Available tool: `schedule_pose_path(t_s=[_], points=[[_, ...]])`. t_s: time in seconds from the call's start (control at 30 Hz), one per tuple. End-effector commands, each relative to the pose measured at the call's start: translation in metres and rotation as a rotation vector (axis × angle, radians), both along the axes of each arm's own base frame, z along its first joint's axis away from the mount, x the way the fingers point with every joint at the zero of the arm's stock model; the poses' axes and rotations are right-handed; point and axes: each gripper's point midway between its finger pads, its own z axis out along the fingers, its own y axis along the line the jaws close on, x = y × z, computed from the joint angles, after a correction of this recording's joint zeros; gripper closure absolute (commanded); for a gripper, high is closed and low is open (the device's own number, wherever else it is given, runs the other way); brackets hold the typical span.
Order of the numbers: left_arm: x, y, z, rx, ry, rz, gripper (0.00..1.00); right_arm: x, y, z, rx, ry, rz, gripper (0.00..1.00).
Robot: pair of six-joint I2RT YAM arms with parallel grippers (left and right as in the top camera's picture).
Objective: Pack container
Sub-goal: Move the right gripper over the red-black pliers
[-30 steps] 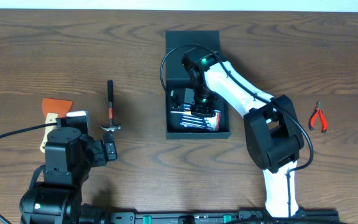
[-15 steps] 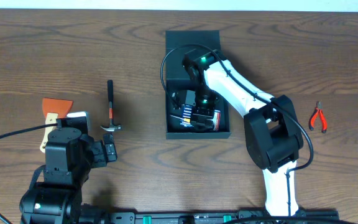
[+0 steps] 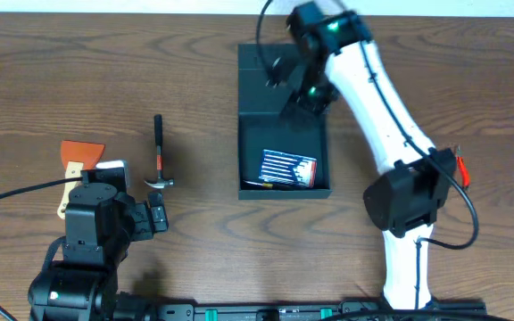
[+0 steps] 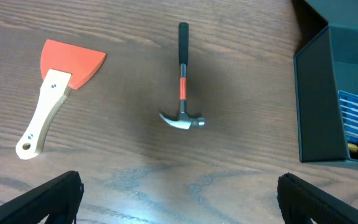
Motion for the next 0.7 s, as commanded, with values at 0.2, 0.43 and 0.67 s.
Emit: schedule_pose_path(t_s=[0.2, 0.43, 0.67], points=[[0.001, 0.002, 0.006, -0.005, -0.015, 0.016, 0.01, 0.023, -0.123, 0.119, 0.061, -0.299, -0.671, 0.01], [0.000, 0.002, 0.006, -0.004, -0.011, 0.016, 0.02, -0.008, -0.219, 0.161, 0.176, -0.360, -0.961, 0.01], [0.000, 0.002, 0.005, -0.004, -0.009, 0.016, 0.01, -0.062, -0.287, 0.123, 0.107, -0.205, -1.186, 0.01]])
